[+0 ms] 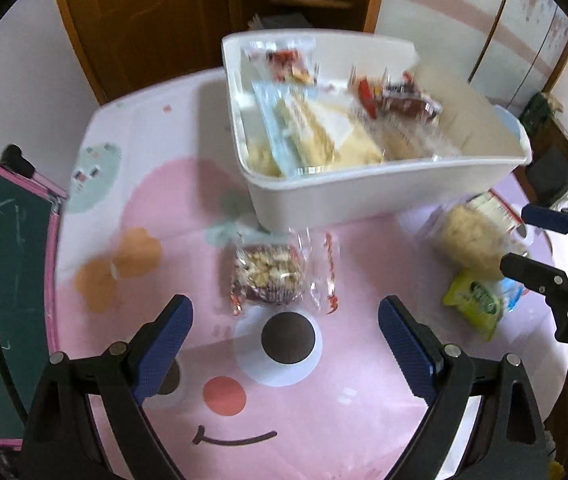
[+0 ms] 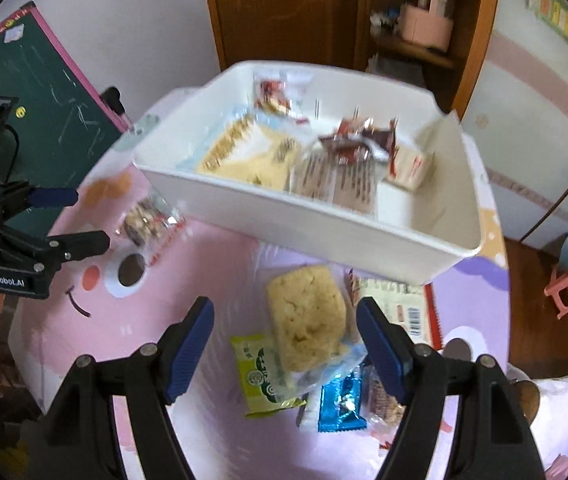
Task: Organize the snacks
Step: 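Grasp the clear nut-cluster bag with the left gripper while the right grasps the sponge-cake bag, then lift both bags over the white box and release them inside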
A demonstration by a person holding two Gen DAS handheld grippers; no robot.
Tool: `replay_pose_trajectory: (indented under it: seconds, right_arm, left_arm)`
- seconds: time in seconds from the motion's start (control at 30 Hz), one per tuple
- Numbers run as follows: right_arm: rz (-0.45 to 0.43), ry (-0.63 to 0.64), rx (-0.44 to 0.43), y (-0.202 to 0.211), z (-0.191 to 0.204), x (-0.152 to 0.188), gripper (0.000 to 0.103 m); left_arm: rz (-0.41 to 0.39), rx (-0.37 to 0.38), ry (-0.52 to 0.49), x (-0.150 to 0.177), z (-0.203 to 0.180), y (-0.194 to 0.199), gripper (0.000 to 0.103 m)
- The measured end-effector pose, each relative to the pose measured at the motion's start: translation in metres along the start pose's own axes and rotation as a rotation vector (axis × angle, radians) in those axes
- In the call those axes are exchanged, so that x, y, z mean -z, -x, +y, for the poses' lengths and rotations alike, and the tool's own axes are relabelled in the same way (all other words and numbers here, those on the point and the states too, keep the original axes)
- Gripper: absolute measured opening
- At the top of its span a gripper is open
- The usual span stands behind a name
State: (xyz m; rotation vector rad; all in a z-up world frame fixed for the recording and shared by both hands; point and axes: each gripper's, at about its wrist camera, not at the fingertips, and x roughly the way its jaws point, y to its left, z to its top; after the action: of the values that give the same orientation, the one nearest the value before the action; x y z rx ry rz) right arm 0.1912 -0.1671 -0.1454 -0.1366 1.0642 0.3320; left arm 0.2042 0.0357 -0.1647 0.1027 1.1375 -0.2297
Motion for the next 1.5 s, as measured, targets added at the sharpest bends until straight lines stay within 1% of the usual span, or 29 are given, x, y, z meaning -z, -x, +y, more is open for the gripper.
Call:
replay_pose_trajectory:
  seconds: [0.17,0.4,0.6,0.73,0.8,0.83,0.87,0.9,0.97,1.0,1.07,1.1,1.23,1.37,1.5]
  right_arm:
    - [0.041,0.007,0.001,-0.024,-0.004,0.001,0.074]
    - [0.068,0.015,-0.003,-0.041,-0.009,-0.003,0.074]
    - [0.098,0.027,0.005,-0.056,-0.010,-0.004,0.074]
    - [0.099,0.042,0.016,-0.062,-0.009,0.000,0.074]
    - [0.094,0.049,0.018,-0.064,-0.008,0.001,0.072]
    - [0.093,0.052,0.017,-0.064,-0.007,0.002,0.066]
    - [0.097,0.054,0.012,-0.065,-0.007,0.003,0.059]
    - [0.096,0.052,0.009,-0.065,-0.006,0.004,0.059]
    - [0.090,0.052,0.009,-0.064,-0.005,0.006,0.058]
    - [0.086,0.054,0.008,-0.063,-0.005,0.007,0.058]
    - [0.082,0.061,0.004,-0.062,-0.003,0.008,0.055]
    - [0.078,0.064,0.001,-0.060,-0.003,0.009,0.055]
    - [0.050,0.074,-0.012,-0.046,0.005,0.013,0.055]
    - [0.006,0.103,-0.024,-0.022,0.019,0.016,0.055]
    - [-0.039,0.121,-0.042,0.005,0.033,0.015,0.055]
  left_arm:
    - [0.046,-0.003,0.022,-0.001,0.001,-0.033,0.094]
    - [0.082,-0.010,0.046,-0.006,0.006,-0.063,0.094]
    - [0.108,-0.008,0.069,-0.007,0.009,-0.081,0.094]
    - [0.097,-0.028,0.056,-0.009,0.007,-0.084,0.094]
    - [0.093,-0.033,0.052,-0.009,0.007,-0.085,0.093]
    - [0.091,-0.039,0.047,-0.009,0.006,-0.085,0.093]
    - [0.086,-0.039,0.044,-0.010,0.004,-0.083,0.089]
    - [0.079,-0.037,0.041,-0.010,0.003,-0.083,0.079]
    - [0.064,-0.035,0.040,-0.011,0.002,-0.076,0.063]
    - [0.067,-0.026,0.046,-0.013,0.000,-0.073,0.058]
    - [0.068,-0.027,0.055,-0.012,0.000,-0.071,0.057]
    - [0.067,-0.034,0.055,-0.011,-0.001,-0.070,0.055]
    - [0.047,-0.051,0.047,-0.002,-0.006,-0.055,0.054]
    - [0.022,-0.031,0.039,0.006,-0.010,-0.033,0.054]
    - [-0.022,-0.010,0.023,0.012,-0.016,-0.001,0.054]
